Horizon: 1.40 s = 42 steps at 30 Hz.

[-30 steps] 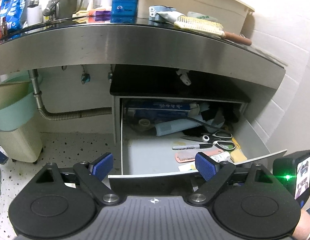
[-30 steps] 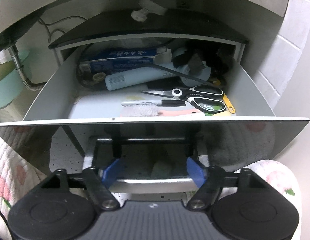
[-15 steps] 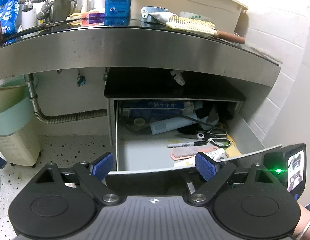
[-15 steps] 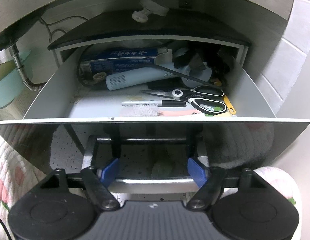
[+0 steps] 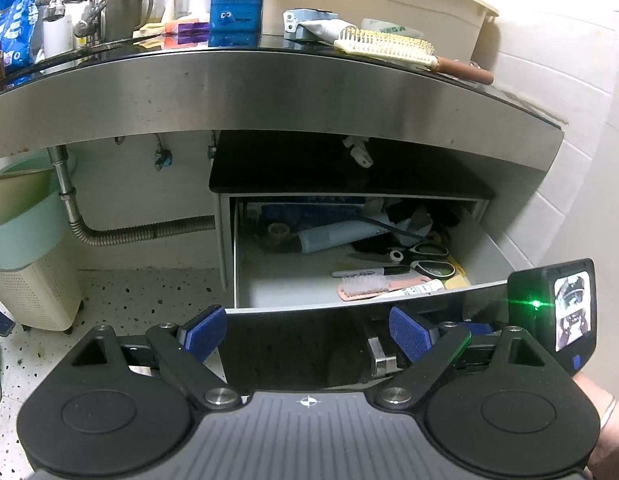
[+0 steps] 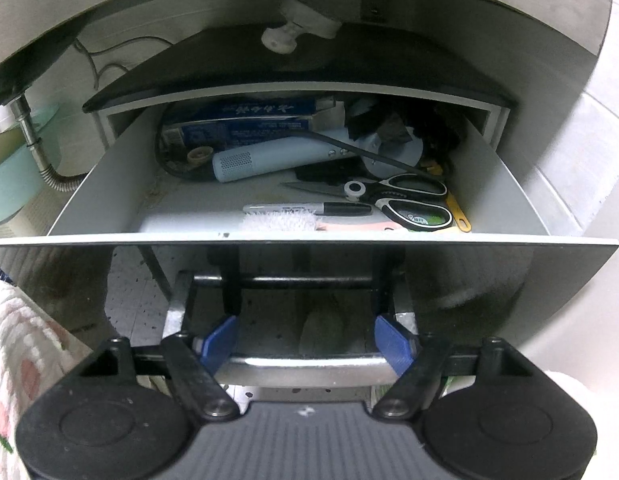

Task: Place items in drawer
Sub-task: 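Release the drawer handle and bring the right gripper to the drawer front, then push the drawer front shut with the right gripper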

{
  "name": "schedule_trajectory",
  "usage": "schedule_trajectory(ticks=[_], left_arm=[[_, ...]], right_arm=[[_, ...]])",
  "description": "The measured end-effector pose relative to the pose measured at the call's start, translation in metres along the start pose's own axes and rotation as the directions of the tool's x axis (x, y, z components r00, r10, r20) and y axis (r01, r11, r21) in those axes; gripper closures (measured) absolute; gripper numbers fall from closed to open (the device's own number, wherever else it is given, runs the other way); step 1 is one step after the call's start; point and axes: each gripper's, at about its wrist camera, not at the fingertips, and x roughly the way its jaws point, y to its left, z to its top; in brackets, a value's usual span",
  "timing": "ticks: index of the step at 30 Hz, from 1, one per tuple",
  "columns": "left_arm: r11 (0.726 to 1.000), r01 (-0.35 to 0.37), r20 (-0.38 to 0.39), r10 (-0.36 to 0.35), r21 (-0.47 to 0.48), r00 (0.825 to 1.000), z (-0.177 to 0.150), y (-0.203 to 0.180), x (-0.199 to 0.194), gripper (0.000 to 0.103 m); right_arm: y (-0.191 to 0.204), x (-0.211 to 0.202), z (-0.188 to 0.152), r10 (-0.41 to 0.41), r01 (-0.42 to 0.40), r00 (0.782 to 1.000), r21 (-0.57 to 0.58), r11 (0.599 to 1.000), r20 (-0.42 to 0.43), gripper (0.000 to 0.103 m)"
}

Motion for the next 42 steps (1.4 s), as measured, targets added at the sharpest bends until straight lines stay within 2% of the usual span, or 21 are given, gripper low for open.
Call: schedule_trajectory(ticks=[42], left_arm=[[0.999, 0.008, -0.045, -0.006, 0.04, 0.999, -0.004, -0.003, 0.009, 0.014]], right_arm=[[0.0, -0.018, -0.007, -0.002, 0.002, 1.0, -0.004, 1.0, 0.01, 0.027]])
